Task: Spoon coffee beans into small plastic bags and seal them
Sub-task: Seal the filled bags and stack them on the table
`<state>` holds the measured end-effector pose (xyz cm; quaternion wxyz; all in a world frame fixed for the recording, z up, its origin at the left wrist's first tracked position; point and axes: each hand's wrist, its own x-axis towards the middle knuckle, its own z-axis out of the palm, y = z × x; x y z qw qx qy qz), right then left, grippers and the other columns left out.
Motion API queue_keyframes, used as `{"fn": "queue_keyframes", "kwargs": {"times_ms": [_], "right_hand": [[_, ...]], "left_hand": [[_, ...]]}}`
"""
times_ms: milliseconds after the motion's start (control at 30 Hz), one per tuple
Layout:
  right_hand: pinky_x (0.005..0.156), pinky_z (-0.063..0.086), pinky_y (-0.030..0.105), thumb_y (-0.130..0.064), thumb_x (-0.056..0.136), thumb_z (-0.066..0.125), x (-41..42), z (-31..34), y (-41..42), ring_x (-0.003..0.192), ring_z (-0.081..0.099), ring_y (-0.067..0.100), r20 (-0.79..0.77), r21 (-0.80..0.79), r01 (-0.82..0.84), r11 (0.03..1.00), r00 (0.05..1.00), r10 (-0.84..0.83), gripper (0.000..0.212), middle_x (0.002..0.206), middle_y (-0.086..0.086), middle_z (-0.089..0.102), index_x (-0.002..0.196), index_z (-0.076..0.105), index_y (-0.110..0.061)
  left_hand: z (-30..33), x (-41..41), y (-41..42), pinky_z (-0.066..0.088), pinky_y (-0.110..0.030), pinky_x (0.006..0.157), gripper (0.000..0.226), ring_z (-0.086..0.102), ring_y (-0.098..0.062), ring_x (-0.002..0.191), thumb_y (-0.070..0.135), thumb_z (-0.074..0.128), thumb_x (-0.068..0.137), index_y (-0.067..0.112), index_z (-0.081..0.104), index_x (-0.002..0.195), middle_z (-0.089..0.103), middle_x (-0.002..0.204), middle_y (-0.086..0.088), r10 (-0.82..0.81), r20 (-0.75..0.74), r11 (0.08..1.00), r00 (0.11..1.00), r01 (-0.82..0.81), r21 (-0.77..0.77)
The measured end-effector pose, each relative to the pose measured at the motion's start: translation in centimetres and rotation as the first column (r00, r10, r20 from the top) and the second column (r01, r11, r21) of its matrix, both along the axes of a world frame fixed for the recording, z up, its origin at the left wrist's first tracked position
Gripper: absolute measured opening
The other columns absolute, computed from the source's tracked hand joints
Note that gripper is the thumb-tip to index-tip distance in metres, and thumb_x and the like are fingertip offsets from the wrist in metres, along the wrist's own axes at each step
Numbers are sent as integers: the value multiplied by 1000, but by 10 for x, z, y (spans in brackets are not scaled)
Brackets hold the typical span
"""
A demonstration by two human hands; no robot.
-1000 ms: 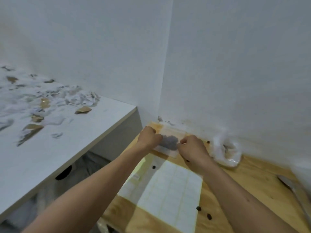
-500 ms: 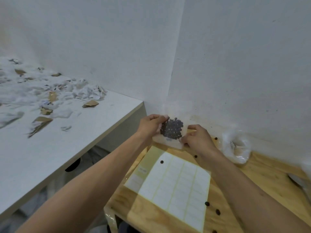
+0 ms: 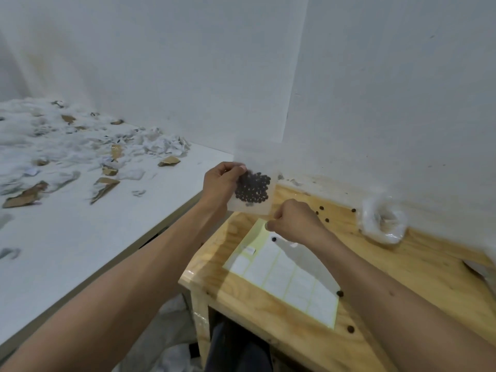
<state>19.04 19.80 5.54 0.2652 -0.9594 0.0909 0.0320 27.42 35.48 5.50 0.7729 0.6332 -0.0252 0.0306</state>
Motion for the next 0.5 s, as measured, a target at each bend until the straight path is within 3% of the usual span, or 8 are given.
{"fn": "queue_keyframes", "kwargs": {"times_ms": [67,133,200,333,500], "right_hand": [[61,57,42,-21,86,72,-5,1,9,64,67,31,-27,-6,-36,999,999,36,24,68,14,69,75,69,0],[76,63,44,-21,87,74,-12,-1,17,81,76,34,-80,9,-72,997,994,72,27,87,18,76,91,73,5],[70,62,37,-19,87,73,-16,-7,23,72,72,33,-126,-1,-95,995,988,94,23,77,17,71,81,68,3],[57,45,28,-15,82,73,-18,-12,32,49,51,23,-152,26,-65,998,986,68,31,55,6,55,58,56,-8],[60,46,28,-15,85,67,-19,-16,36,56,55,24,-158,47,-44,998,986,51,24,60,7,61,62,62,-7]], "left_hand": [[-1,-5,8,51,-54,104,3,67,-40,113,13,74,90,15,75,89,75,108,-20,23,-7,1000,1000,-23,-8],[-4,-8,14,51,-54,104,4,66,-38,114,12,73,90,15,75,88,75,109,-19,38,-20,999,999,-38,-20],[-6,-11,19,50,-55,105,5,66,-37,114,12,74,90,16,75,87,75,109,-19,44,-35,998,998,-45,-35],[-12,-14,25,51,-55,103,7,68,-37,112,13,74,89,17,75,85,76,106,-18,51,-46,998,998,-53,-45],[-16,-15,27,54,-52,100,5,68,-33,112,17,74,89,21,76,87,75,104,-11,63,-62,997,996,-65,-31]]}}
